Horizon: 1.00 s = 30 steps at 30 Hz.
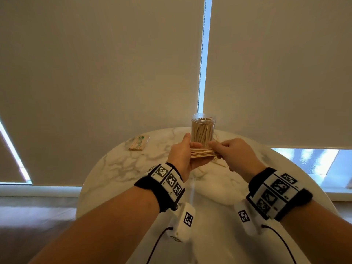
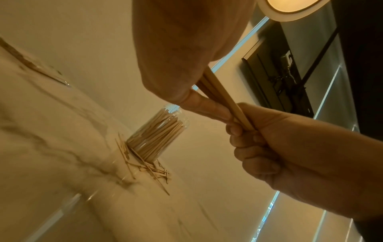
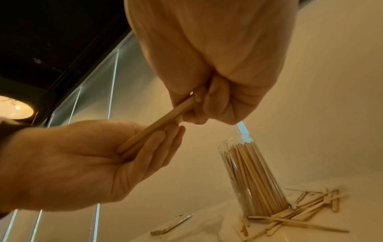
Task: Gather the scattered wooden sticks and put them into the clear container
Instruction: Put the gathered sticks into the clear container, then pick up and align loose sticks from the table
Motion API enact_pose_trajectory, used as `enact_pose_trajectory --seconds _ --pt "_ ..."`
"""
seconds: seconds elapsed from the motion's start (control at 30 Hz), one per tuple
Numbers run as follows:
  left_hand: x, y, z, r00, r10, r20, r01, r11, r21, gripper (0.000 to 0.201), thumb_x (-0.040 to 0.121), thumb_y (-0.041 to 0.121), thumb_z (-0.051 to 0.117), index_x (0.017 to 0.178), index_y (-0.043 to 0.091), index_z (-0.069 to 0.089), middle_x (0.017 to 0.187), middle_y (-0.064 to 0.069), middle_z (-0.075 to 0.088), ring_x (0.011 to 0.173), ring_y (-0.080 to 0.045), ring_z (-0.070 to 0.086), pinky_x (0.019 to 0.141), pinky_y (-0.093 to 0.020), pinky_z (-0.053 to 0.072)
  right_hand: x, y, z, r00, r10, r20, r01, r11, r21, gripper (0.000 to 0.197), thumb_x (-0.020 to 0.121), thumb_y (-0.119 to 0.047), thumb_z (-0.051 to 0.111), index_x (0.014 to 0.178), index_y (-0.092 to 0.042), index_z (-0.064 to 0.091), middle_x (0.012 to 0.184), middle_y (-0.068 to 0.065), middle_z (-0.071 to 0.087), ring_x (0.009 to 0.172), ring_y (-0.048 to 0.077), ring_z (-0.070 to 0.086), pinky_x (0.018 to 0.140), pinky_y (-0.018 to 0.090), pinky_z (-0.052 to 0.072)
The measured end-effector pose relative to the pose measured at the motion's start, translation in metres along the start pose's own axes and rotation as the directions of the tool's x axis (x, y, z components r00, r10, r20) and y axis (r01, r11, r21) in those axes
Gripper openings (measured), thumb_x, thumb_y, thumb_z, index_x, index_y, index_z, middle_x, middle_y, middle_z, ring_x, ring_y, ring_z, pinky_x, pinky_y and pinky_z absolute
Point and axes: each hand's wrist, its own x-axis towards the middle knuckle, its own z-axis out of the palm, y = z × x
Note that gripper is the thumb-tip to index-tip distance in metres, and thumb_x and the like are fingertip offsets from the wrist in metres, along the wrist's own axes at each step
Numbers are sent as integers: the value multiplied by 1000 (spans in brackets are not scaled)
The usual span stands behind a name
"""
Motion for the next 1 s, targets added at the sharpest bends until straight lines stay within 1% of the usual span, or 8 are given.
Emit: enact_pose_trajectory --seconds 0.17,0.27,0.33,0.43,0.57,0.7,0.9,1.0 --pt "33 11 3 999 4 -51 -5 1000 -30 68 102 57 24 108 2 63 90 -18 76 74 -30 74 59 -34 61 41 -4 -26 994 -49 -102 33 988 -148 46 94 -45 61 58 -16 67 44 -3 48 41 13 41 47 27 34" --pt "65 23 0 991 55 -125 -34 986 166 39 107 34 35 117 4 58 96 -16 73 74 -25 69 65 -33 59 83 -8 -52 976 -87 -201 39 972 -233 46 96 -45 58 63 -14 67 50 1 51 46 15 44 47 27 32" --pt "93 31 -4 991 90 -96 -46 918 394 29 100 16 50 128 6 50 96 -12 66 77 -21 64 67 -32 58 114 -9 -64 958 -126 -259 41 950 -309 46 95 -45 59 62 -14 67 54 6 56 52 19 50 50 28 36" --pt "138 42 -8 997 71 -35 -24 695 718 72 84 24 76 141 17 34 121 -12 57 107 -25 59 90 -41 56 160 -11 -66 951 -171 -259 40 895 -445 47 95 -44 57 66 -9 69 61 10 61 57 21 53 51 28 36" --pt "178 50 -2 986 132 105 -159 526 835 122 67 51 85 156 21 8 151 -15 40 133 -32 46 109 -40 39 211 -12 -48 961 -240 -139 103 773 -627 44 95 -46 58 71 -11 70 63 3 60 62 18 54 56 29 37" --pt "202 44 12 964 129 231 -263 573 777 140 63 53 86 156 21 -14 156 -13 34 139 -29 40 113 -40 33 235 -17 -21 959 -280 55 235 665 -709 44 95 -46 59 68 -12 66 59 0 57 56 13 49 51 26 30" --pt "217 22 6 939 157 304 -335 613 716 115 75 34 84 155 25 0 130 -2 61 114 -19 58 101 -36 45 247 -15 18 920 -99 379 373 515 -772 47 104 -44 40 88 -10 68 78 0 62 78 20 58 73 31 43" --pt "216 22 5 936 172 306 -345 614 710 113 78 30 83 155 22 0 124 -2 62 112 -20 60 93 -30 44 248 -18 27 920 -2 392 338 510 -791 39 106 -31 40 110 -2 66 86 6 60 77 21 55 70 30 43"
